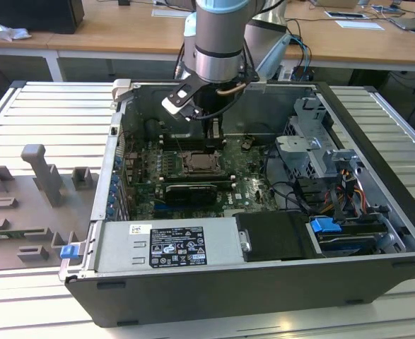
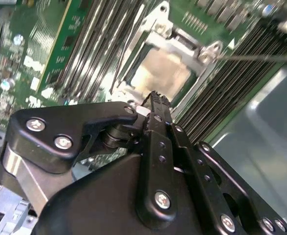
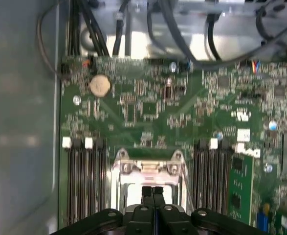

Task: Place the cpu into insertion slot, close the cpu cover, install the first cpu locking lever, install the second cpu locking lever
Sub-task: 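Close the cpu cover, then install the first cpu locking lever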

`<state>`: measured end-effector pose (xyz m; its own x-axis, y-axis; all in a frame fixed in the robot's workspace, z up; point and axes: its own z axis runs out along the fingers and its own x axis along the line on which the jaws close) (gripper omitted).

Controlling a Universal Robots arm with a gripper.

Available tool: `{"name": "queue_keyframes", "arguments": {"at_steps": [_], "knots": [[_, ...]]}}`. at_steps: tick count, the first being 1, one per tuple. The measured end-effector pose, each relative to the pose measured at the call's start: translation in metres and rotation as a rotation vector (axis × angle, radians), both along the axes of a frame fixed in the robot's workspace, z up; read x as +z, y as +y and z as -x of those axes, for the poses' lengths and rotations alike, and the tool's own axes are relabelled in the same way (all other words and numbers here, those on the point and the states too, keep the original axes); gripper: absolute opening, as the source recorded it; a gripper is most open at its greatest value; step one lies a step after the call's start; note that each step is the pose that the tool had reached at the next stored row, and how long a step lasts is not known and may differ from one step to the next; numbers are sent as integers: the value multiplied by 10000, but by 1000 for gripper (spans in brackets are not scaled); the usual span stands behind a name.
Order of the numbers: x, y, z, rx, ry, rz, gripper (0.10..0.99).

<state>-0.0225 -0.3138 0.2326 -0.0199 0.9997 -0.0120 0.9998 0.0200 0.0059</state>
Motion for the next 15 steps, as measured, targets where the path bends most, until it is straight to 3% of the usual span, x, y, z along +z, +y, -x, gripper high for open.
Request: {"name": "queue_keyframes", "arguments": {"at_steps": [3, 15], "knots": [[0, 0, 52, 8, 0, 1, 106], [0, 0, 125, 11, 1, 2, 106]]}}
